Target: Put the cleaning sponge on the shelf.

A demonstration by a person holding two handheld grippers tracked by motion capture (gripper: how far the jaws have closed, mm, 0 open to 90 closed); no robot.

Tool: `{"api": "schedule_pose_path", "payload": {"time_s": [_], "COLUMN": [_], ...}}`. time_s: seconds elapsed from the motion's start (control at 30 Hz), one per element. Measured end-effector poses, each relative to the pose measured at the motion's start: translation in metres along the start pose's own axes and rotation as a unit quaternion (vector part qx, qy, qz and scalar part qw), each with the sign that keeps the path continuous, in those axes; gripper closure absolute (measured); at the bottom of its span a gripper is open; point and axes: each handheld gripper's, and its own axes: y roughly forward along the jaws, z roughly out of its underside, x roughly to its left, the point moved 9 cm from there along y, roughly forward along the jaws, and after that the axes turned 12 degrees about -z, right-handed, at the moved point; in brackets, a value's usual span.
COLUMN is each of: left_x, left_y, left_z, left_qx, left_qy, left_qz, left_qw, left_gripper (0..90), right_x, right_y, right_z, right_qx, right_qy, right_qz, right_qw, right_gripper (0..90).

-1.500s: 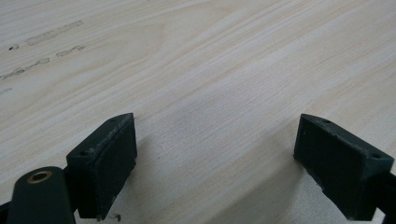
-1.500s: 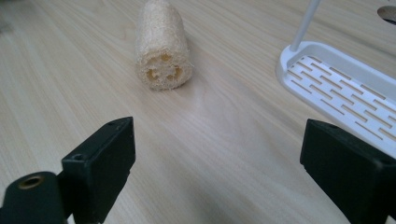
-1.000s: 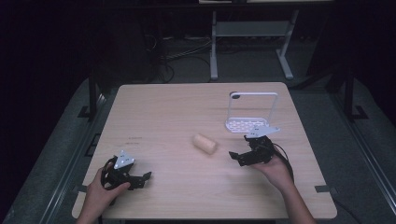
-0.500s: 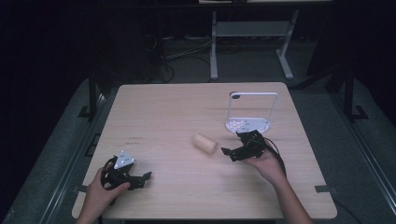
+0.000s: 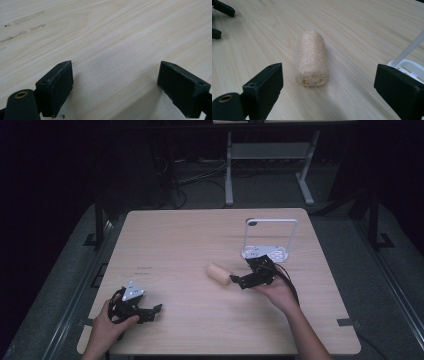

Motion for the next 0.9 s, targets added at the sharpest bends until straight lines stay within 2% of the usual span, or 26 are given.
{"api": "schedule_pose_path", "payload": {"time_s": [0.47,0.63,0.8,0.9], "left_x": [0.0,0.0,0.0,0.0], "left_y": [0.0,0.0,0.0,0.0], "left_z": [0.0,0.0,0.0,0.0], "left_qx": [-0.001,0.0,0.0,0.0], "left_qy": [-0.001,-0.001,-0.001,-0.001], "left_qz": [0.0,0.0,0.0,0.0], "left_qw": [1.0,1.0,1.0,1.0], "left_gripper": [12.7,12.7,12.7,12.7], "right_x": [0.002,0.005,0.005,0.005], "right_y": [0.02,0.032,0.042,0.047], "right_z": [-0.011,-0.012,-0.01,-0.009], "right_qx": [0.003,0.017,0.025,0.028], "right_qy": [-0.006,-0.004,-0.009,-0.004], "right_qz": [-0.01,-0.021,-0.021,-0.024], "right_qw": [0.9999,0.9996,0.9994,0.9993], "right_gripper": [8.5,8.5,8.5,8.5]}}
